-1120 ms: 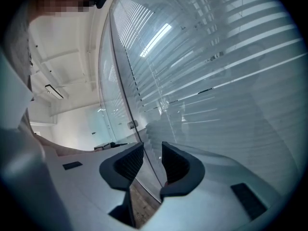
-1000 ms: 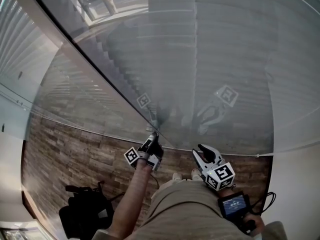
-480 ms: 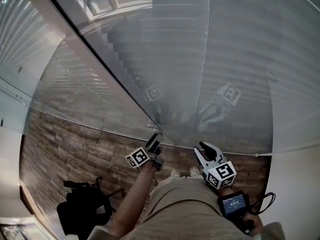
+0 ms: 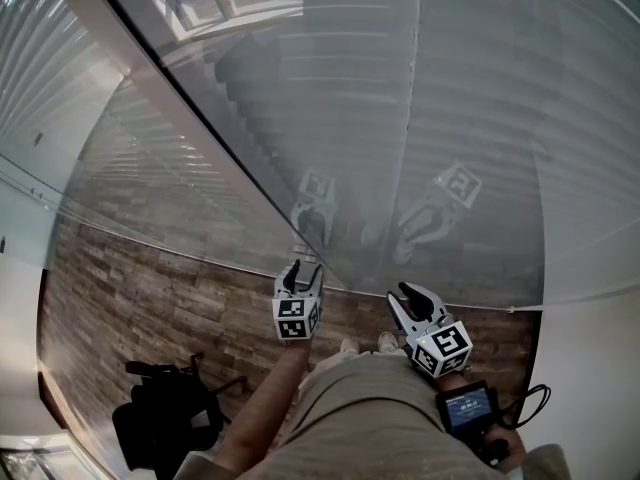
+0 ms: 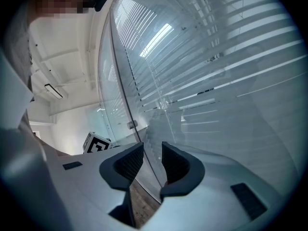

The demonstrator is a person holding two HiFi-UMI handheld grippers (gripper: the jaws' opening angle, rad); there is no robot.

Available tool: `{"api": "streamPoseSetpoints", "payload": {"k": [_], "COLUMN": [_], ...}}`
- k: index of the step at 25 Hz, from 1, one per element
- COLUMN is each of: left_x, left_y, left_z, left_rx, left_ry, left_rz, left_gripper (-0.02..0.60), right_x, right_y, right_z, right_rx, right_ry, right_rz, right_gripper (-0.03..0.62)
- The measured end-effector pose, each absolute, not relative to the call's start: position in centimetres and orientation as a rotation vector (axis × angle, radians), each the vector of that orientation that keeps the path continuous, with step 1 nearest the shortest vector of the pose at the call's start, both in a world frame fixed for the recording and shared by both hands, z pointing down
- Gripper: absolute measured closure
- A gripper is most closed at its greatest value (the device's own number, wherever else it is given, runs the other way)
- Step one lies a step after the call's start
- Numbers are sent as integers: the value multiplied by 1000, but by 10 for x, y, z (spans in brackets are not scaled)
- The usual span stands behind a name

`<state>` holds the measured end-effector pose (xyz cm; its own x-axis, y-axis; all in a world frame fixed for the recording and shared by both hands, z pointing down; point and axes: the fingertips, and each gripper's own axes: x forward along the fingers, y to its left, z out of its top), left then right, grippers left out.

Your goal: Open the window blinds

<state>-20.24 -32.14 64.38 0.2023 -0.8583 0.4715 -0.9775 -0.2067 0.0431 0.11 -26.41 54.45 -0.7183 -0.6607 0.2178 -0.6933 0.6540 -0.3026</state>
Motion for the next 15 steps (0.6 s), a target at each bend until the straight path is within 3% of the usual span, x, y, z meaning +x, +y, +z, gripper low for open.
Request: {"api": "streamPoseSetpoints", "payload": {"k": [3,7,15], "left_x": [-201,-198,-200], "left_y": [-323,-322,-325], "left_z": [641,640,643], "left_rx": [2199,2222,2180], "left_ry": [-1753,-1775,-1770], "left_rz": [599,683,658], "left_gripper": [349,402,443], "right_x": [1,4,5], "right_y": [-262,-262,-261], "right_z": [547,547,545], "right_rx": [1145,1156,1154], "right_ry": [-2777,-2776,-2798], "right_rz": [569,572,575], "right_gripper": [470,470,470]}}
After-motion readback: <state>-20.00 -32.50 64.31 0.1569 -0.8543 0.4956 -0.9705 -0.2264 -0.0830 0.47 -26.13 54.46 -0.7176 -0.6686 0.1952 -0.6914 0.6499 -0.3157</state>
